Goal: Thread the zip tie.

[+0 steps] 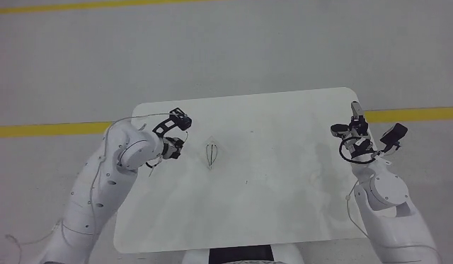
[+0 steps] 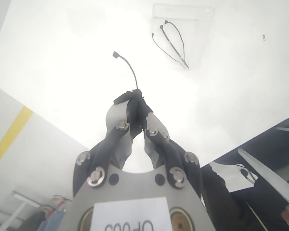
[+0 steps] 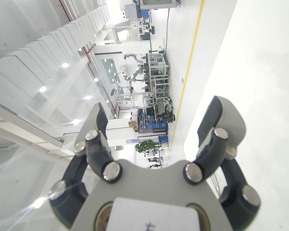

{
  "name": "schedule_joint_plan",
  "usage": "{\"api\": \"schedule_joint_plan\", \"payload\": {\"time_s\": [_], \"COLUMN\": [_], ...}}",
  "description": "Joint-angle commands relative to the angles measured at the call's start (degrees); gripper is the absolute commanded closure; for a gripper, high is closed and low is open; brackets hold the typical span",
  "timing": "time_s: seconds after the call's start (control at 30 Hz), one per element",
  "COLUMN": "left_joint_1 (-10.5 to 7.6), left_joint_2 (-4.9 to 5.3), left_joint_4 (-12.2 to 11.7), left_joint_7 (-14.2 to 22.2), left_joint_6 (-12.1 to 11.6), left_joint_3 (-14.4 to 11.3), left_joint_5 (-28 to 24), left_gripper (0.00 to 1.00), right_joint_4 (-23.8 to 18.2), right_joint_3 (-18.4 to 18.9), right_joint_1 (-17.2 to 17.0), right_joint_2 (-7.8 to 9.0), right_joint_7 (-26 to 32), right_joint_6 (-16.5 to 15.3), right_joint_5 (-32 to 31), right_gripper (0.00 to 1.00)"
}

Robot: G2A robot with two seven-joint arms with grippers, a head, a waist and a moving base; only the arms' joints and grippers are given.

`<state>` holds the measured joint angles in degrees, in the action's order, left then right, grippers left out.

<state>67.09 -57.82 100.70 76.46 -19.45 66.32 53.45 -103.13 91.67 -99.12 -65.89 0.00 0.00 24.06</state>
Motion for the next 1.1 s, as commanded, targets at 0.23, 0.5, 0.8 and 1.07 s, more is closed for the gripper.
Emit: {"api": "schedule_joint_plan", "payload": {"time_s": [0.23, 0.5, 0.8, 1.07], "left_joint_1": [-4.04, -6.75, -6.79, -8.48], "left_joint_2": [6.29, 9.26, 9.32, 10.41], "left_joint_4": [0.6, 0.8, -0.9, -1.1], "left_joint_7": [-4.1, -7.1, -9.6, -12.6], "left_joint_6": [0.0, 0.0, 0.0, 0.0], "left_joint_3": [-8.6, -13.1, -13.1, -15.4], "left_joint_5": [-2.3, -5.2, -4.6, -3.0], "left_gripper": [1.00, 1.00, 1.00, 1.00], "right_joint_4": [0.0, 0.0, 0.0, -4.3], "right_joint_3": [0.0, 0.0, 0.0, -0.3], "right_joint_1": [0.0, 0.0, 0.0, 1.8], "right_joint_2": [0.00, 0.00, 0.00, 0.61], "right_joint_7": [0.0, 0.0, 0.0, 8.1], "right_joint_6": [0.0, 0.0, 0.0, 5.6], "right_joint_5": [0.0, 0.0, 0.0, -6.5], "right_gripper": [0.00, 0.00, 0.00, 0.00]}}
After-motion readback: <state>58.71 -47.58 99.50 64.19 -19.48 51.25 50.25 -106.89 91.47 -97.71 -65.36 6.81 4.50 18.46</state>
